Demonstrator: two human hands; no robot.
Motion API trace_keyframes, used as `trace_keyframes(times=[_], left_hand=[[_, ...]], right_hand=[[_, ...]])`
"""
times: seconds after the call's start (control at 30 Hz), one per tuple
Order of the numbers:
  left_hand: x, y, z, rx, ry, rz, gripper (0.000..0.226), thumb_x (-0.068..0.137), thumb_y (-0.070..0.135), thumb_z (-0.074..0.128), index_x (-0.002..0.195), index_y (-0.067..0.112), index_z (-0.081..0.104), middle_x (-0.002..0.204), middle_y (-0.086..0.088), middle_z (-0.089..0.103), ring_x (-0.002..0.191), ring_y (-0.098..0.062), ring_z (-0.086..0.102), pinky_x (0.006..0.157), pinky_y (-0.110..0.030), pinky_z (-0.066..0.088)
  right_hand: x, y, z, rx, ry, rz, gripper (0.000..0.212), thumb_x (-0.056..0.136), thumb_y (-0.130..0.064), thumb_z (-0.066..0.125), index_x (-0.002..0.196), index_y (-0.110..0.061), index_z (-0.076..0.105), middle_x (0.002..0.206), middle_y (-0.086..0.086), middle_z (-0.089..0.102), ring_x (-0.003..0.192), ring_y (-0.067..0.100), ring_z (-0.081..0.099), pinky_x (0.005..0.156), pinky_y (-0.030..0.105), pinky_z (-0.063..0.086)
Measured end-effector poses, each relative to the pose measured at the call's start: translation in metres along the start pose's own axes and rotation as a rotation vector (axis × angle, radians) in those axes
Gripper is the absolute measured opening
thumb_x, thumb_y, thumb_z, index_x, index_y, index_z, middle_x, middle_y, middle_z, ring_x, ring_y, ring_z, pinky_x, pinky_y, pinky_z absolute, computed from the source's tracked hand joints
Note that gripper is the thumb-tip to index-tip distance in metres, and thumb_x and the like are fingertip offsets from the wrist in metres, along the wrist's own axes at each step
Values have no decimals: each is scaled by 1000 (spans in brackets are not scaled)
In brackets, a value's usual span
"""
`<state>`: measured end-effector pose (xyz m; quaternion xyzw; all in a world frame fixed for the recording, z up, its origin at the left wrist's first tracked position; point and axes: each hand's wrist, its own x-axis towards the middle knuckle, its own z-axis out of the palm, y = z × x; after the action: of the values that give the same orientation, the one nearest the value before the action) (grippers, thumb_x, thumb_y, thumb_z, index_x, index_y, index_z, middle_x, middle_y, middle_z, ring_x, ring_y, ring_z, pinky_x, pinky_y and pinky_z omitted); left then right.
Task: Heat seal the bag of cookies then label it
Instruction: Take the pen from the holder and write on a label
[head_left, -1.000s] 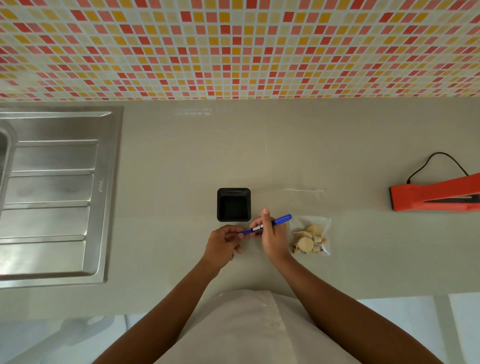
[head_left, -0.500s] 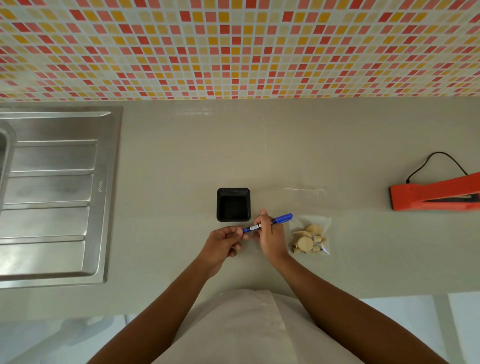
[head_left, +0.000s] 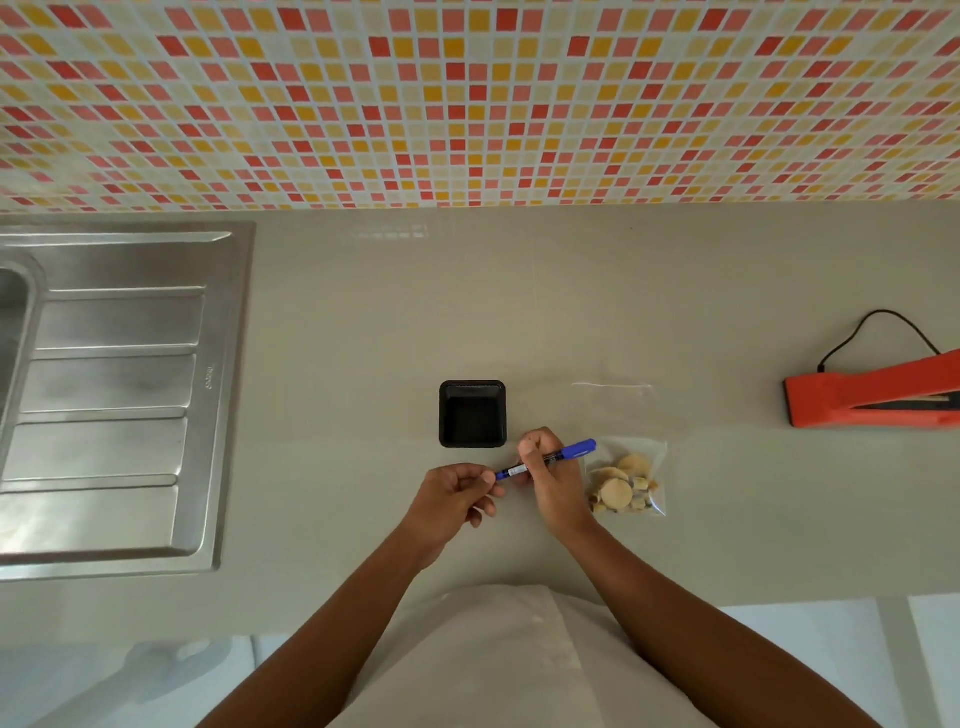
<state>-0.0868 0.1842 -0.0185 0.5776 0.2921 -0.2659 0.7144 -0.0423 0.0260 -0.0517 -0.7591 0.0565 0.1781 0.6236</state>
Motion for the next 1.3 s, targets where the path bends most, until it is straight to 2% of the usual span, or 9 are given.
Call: trace_keyframes(times=[0.17, 0.23, 0.33, 0.47, 0.77, 0.97, 1.1, 1.17, 1.3], left_hand=[[-14, 10, -19, 113, 24, 63, 14, 97, 11, 57, 100, 5, 69, 88, -12, 75, 59, -12, 63, 52, -22, 48], [-22, 16, -27, 184, 32, 101, 13, 97, 11, 57, 99, 6, 70, 87, -11, 76, 59, -13, 63, 53, -23, 49], [-37, 27, -37, 305, 45, 176, 14, 97, 10, 57, 98, 6, 70, 84, -9, 76, 59, -15, 64, 53, -25, 49], [-61, 52, -41, 321, 84, 312, 13, 96, 8, 58, 95, 6, 71, 79, -9, 74, 54, -14, 61, 49, -23, 46], [-75, 113, -40, 202, 368, 599, 15, 96, 13, 60, 90, 5, 70, 71, -4, 70, 47, -10, 54, 45, -19, 43], [-57, 118, -34, 398, 425, 695, 13, 94, 17, 62, 85, 13, 70, 68, 3, 69, 49, -11, 59, 51, -16, 46], [-40, 109, -27, 530, 410, 683, 11, 92, 17, 65, 83, 14, 69, 67, -3, 68, 49, -13, 60, 55, -18, 48], [-32, 103, -26, 581, 400, 657, 10, 92, 16, 65, 84, 14, 69, 68, -2, 68, 49, -11, 59, 55, -17, 48], [-18, 92, -27, 626, 390, 588, 10, 93, 15, 62, 85, 16, 68, 68, -1, 67, 47, -6, 59, 54, -15, 48]], right_hand=[[-8, 8, -15, -171, -135, -13, 31, 78, -29, 80, 103, -22, 62, 90, 2, 68, 80, 21, 66, 72, 31, 58], [-8, 11, -19, -303, -210, -31, 35, 79, -16, 75, 109, -27, 60, 98, 0, 65, 87, 18, 64, 78, 27, 57], [-8, 12, -17, -417, -163, -82, 34, 81, 5, 63, 109, -15, 60, 100, 2, 63, 89, 16, 62, 79, 15, 50], [-6, 11, -15, -526, -99, 16, 30, 85, 3, 58, 105, -19, 55, 92, 1, 58, 82, 16, 59, 73, 15, 46], [-7, 12, -15, -658, -74, -86, 41, 73, 5, 52, 109, -15, 54, 98, 1, 52, 76, 18, 51, 69, 27, 44], [-5, 8, -11, -545, -30, -39, 37, 76, 6, 49, 105, -15, 57, 91, 4, 56, 71, 11, 48, 64, 14, 38], [-4, 7, -5, -370, -1, 62, 38, 78, 8, 42, 97, -22, 54, 85, 1, 56, 72, 12, 51, 66, 20, 45], [-5, 8, -6, -283, 39, 117, 40, 76, 8, 40, 92, -26, 54, 88, 4, 58, 77, 18, 56, 65, 31, 49], [-8, 3, -8, -92, 54, 215, 44, 76, 16, 28, 98, -11, 55, 89, 11, 57, 68, 20, 57, 48, 28, 45]])
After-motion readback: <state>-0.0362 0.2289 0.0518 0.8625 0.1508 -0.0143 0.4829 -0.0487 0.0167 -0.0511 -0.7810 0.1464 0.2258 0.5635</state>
